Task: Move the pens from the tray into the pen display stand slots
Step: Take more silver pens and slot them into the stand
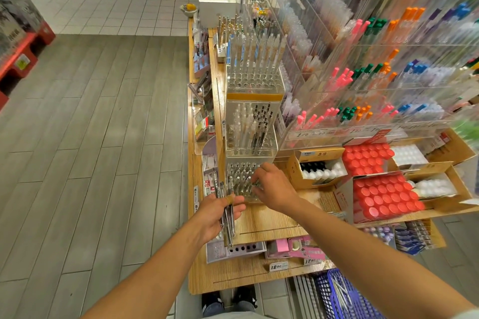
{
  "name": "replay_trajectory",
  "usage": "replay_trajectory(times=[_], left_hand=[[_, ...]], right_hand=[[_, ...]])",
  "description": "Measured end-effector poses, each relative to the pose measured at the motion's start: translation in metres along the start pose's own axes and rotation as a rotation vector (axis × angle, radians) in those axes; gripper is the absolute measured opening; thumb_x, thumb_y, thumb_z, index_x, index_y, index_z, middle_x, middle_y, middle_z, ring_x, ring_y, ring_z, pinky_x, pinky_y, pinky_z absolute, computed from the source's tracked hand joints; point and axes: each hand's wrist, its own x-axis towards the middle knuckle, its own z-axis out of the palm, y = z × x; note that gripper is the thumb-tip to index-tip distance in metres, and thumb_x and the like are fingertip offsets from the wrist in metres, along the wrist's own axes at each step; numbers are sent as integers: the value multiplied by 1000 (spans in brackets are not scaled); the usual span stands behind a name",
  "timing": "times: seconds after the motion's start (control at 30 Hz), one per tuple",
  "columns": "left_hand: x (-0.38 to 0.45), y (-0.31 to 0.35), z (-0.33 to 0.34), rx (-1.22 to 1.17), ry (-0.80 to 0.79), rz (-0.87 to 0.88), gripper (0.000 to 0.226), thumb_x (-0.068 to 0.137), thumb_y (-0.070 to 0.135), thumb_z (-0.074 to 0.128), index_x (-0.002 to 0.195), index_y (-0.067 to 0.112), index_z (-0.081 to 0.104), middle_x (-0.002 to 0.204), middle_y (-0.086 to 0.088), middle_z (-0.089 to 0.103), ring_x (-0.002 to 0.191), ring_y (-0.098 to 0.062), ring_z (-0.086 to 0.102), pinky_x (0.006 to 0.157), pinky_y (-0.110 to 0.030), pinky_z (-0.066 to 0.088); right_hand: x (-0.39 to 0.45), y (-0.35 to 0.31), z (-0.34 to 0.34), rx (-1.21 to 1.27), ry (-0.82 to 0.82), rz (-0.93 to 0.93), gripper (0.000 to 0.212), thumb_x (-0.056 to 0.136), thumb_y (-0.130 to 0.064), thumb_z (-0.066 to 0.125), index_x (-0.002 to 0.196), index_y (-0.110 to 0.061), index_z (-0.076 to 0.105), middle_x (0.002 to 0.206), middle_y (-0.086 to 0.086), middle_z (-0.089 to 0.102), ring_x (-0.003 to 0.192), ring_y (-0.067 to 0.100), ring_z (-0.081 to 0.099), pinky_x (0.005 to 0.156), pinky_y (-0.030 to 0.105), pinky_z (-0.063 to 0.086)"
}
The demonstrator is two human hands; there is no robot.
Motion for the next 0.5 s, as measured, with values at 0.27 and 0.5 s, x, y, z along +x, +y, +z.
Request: replay_trajectory(times=[0.27, 0.5], left_hand=[[-7, 0, -2, -15, -121, 32, 28, 89, 5, 67, 116, 1, 59, 104, -21, 73, 78, -25, 73, 61, -29, 61], [-7, 1, -7, -89, -178, 16, 40, 82, 18, 70, 115, -4, 64, 110, -25, 71, 84, -28, 74, 62, -32, 62]], right_hand=[[4, -18, -6, 789, -229, 265, 18, 95, -27, 60, 112, -20, 64, 93, -3, 63, 87, 12, 58, 79, 29, 49], [5, -18, -12, 1262, -276, 384, 9, 94, -16, 62, 96, -12, 54, 75, 0, 55, 68, 13, 51, 66, 28, 44]])
